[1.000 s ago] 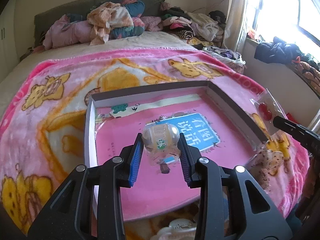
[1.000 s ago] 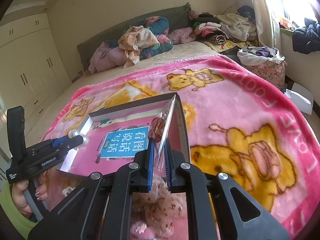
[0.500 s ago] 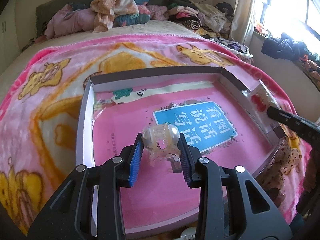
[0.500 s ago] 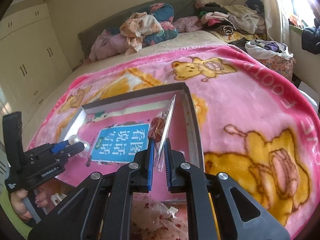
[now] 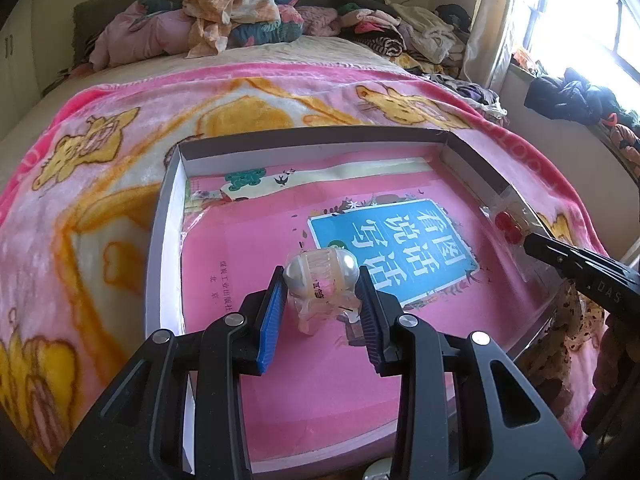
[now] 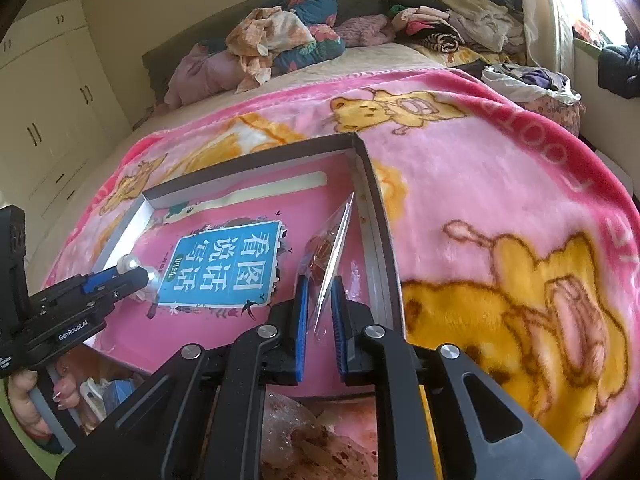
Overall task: Organize jewelry
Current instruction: 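Carry clear clip into box and open left tool while right tool releases bead bag there, then withdraw both tools from the box toward the white clip and polka-dot bow, then close left tool on white cloud claw clip while right tool grasps pink polka-dot bow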
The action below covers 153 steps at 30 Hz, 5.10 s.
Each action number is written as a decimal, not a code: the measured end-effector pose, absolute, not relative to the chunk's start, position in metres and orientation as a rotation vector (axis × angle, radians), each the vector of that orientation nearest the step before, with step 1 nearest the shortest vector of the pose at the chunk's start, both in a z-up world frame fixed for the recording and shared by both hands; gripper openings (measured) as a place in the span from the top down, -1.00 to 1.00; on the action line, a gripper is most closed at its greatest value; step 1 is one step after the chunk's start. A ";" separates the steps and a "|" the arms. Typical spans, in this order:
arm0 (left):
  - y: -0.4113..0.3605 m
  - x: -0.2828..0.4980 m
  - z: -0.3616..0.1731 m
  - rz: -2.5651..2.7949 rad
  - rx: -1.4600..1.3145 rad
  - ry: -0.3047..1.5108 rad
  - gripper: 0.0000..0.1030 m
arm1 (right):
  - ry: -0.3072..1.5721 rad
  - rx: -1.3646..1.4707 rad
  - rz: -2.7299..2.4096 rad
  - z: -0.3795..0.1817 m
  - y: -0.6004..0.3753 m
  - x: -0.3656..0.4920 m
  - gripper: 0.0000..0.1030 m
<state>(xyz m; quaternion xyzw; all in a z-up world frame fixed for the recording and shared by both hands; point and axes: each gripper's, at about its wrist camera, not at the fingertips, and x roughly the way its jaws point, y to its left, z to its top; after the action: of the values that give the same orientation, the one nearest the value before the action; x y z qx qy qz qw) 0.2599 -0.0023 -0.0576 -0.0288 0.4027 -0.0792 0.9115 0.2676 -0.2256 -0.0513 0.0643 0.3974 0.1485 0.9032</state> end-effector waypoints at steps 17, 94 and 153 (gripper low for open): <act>0.005 0.256 -0.054 -0.148 -0.080 0.823 0.21 | 0.688 0.112 0.288 -0.025 -0.232 0.231 -0.14; -0.026 0.137 -0.064 -0.213 0.004 0.798 -0.72 | 0.736 0.137 0.240 -0.054 -0.237 0.126 -0.35; 0.006 0.143 -0.051 -0.209 -0.097 0.783 -0.28 | 0.639 0.169 0.297 -0.022 -0.243 0.135 0.88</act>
<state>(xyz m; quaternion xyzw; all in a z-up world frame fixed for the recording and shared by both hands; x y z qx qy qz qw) 0.1430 0.0057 -0.0514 -0.0472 0.3805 -0.1015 0.9180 0.1348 -0.2428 -0.0220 0.0826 0.3126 0.1452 0.9351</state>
